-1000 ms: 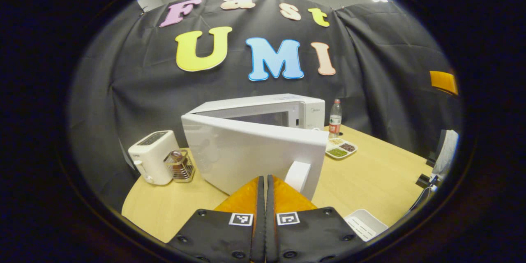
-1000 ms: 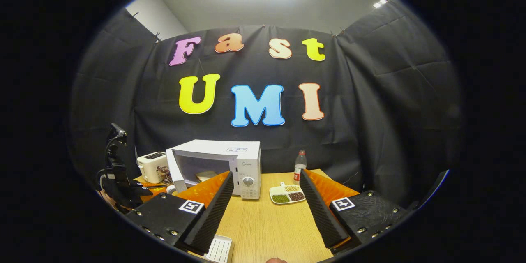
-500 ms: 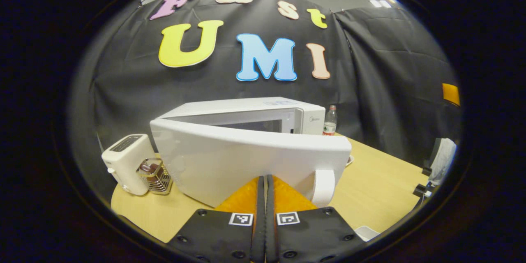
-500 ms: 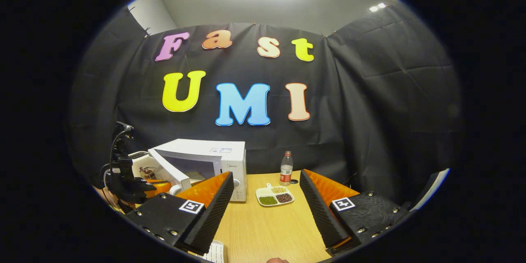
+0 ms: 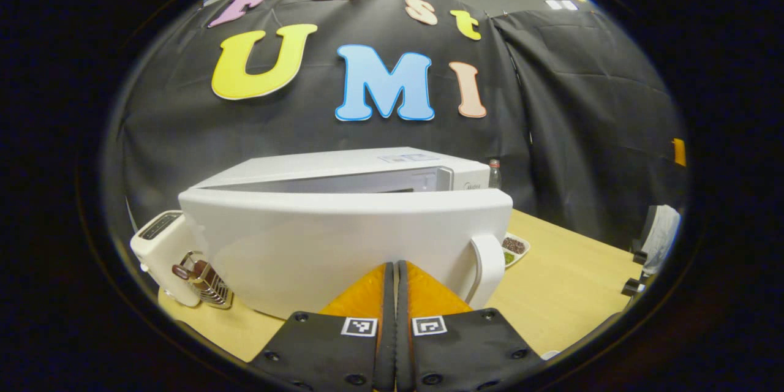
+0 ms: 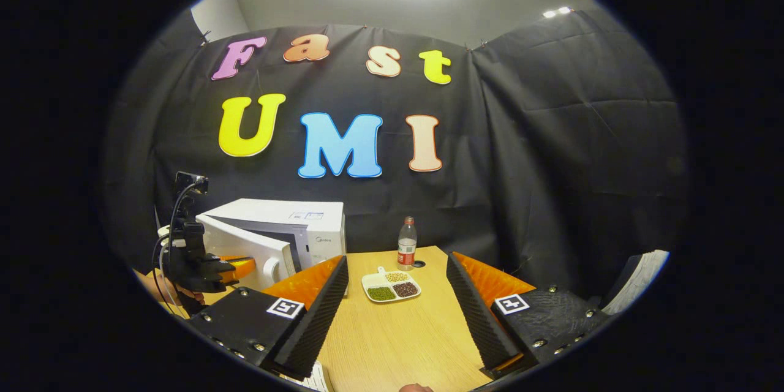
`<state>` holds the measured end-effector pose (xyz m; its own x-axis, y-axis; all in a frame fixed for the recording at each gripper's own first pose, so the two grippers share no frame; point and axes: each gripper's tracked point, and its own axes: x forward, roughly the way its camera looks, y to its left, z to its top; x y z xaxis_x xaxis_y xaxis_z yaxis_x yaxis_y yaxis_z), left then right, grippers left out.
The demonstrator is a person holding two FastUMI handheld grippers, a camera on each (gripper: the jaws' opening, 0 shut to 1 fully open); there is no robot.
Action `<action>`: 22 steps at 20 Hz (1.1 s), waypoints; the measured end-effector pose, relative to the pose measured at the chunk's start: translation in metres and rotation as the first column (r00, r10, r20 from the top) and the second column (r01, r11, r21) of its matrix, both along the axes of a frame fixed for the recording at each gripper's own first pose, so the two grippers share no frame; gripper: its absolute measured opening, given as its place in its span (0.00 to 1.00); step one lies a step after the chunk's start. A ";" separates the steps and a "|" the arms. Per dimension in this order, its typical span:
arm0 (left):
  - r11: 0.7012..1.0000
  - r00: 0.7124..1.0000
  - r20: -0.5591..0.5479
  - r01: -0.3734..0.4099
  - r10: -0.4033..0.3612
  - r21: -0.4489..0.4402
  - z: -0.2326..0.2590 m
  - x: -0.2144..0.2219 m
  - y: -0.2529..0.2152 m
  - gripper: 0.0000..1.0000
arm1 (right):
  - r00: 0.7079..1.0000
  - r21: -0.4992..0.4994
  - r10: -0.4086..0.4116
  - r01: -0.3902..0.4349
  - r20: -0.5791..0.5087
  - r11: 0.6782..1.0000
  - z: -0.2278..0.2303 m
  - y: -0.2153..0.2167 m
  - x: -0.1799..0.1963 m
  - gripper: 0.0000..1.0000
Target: Open the microwave oven with the left hand, put the food in, and close the microwave oven.
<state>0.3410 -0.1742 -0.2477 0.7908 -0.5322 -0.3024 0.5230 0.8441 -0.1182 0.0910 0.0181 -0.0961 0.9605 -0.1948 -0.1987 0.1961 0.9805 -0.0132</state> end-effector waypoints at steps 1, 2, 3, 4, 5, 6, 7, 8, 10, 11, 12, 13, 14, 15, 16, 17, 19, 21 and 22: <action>1.000 1.000 0.001 0.001 -0.001 0.004 -0.003 0.006 -0.002 0.07 | 1.000 -0.002 -0.006 0.006 -0.003 1.000 -0.001 -0.001 0.001 0.97; 1.000 1.000 0.004 0.001 -0.001 0.005 -0.003 0.012 -0.005 0.06 | 1.000 -0.006 -0.008 0.008 -0.008 1.000 -0.003 -0.001 0.003 0.97; 1.000 1.000 0.006 0.000 0.000 0.003 -0.005 0.018 -0.008 0.06 | 1.000 -0.015 -0.010 0.010 -0.015 1.000 -0.005 -0.003 0.005 0.97; 1.000 1.000 0.004 -0.003 0.003 0.002 -0.005 0.023 -0.010 0.07 | 1.000 -0.024 -0.012 0.011 -0.025 1.000 -0.007 -0.005 0.007 0.97; 1.000 1.000 0.005 -0.008 0.008 0.002 -0.007 0.030 -0.011 0.05 | 0.999 -0.027 -0.014 0.013 -0.032 1.000 -0.009 -0.006 0.009 0.97; 1.000 1.000 0.010 -0.016 0.016 -0.002 -0.005 0.036 -0.013 0.07 | 0.999 -0.029 -0.018 0.017 -0.034 0.999 -0.009 -0.007 0.010 0.97; 1.000 1.000 0.012 -0.021 0.021 -0.007 -0.005 0.042 -0.014 0.07 | 0.999 -0.033 -0.026 0.025 -0.029 0.999 -0.007 -0.009 0.011 0.97; 1.000 1.000 0.010 -0.024 0.024 -0.011 -0.006 0.047 -0.016 0.07 | 0.999 -0.033 -0.029 0.028 -0.028 0.999 -0.006 -0.010 0.013 0.97; 0.999 0.999 0.007 -0.032 0.032 -0.018 -0.006 0.056 -0.019 0.07 | 0.999 -0.030 -0.032 0.031 -0.040 0.999 -0.010 -0.010 0.017 0.97; 0.999 0.999 0.007 -0.034 0.034 -0.022 -0.008 0.059 -0.020 0.07 | 0.998 -0.030 -0.034 0.033 -0.046 0.999 -0.010 -0.011 0.020 0.97; 0.999 0.999 0.000 -0.035 0.035 -0.032 -0.008 0.062 -0.021 0.07 | 0.998 -0.029 -0.033 0.031 -0.051 0.999 -0.011 -0.010 0.022 0.97; 0.998 1.000 -0.002 -0.031 0.031 -0.056 -0.007 0.061 -0.023 0.10 | 0.998 -0.030 -0.032 0.031 -0.052 0.999 -0.012 -0.009 0.024 0.97; 0.998 0.999 0.006 -0.033 0.033 -0.058 -0.007 0.062 -0.023 0.07 | 0.998 -0.030 -0.036 0.034 -0.052 0.999 -0.013 -0.009 0.027 0.97; 0.999 0.999 0.018 -0.034 0.034 -0.036 -0.009 0.063 -0.022 0.07 | 0.998 -0.021 -0.033 0.032 -0.052 0.999 -0.015 -0.006 0.028 0.97; 0.999 0.999 0.028 -0.038 0.039 -0.022 -0.009 0.065 -0.022 0.07 | 0.998 -0.010 -0.027 0.027 -0.054 1.000 -0.017 -0.002 0.030 0.97; 0.999 0.999 0.031 -0.045 0.045 -0.015 -0.007 0.067 -0.022 0.07 | 0.998 -0.002 -0.021 0.021 -0.056 1.000 -0.021 0.002 0.030 0.97; 0.997 0.997 0.034 -0.073 0.072 0.015 -0.007 0.076 -0.023 0.07 | 0.998 0.007 -0.007 0.007 -0.063 1.000 -0.026 0.007 0.032 0.97; 0.998 0.999 -0.015 -0.051 0.051 -0.030 -0.006 0.071 -0.041 0.07 | 0.998 0.015 0.004 -0.003 -0.064 1.000 -0.029 0.011 0.030 0.98; 0.998 0.999 -0.012 -0.053 0.053 -0.012 -0.004 0.070 -0.044 0.09 | 0.998 0.022 0.008 -0.007 -0.061 1.000 -0.028 0.012 0.029 0.97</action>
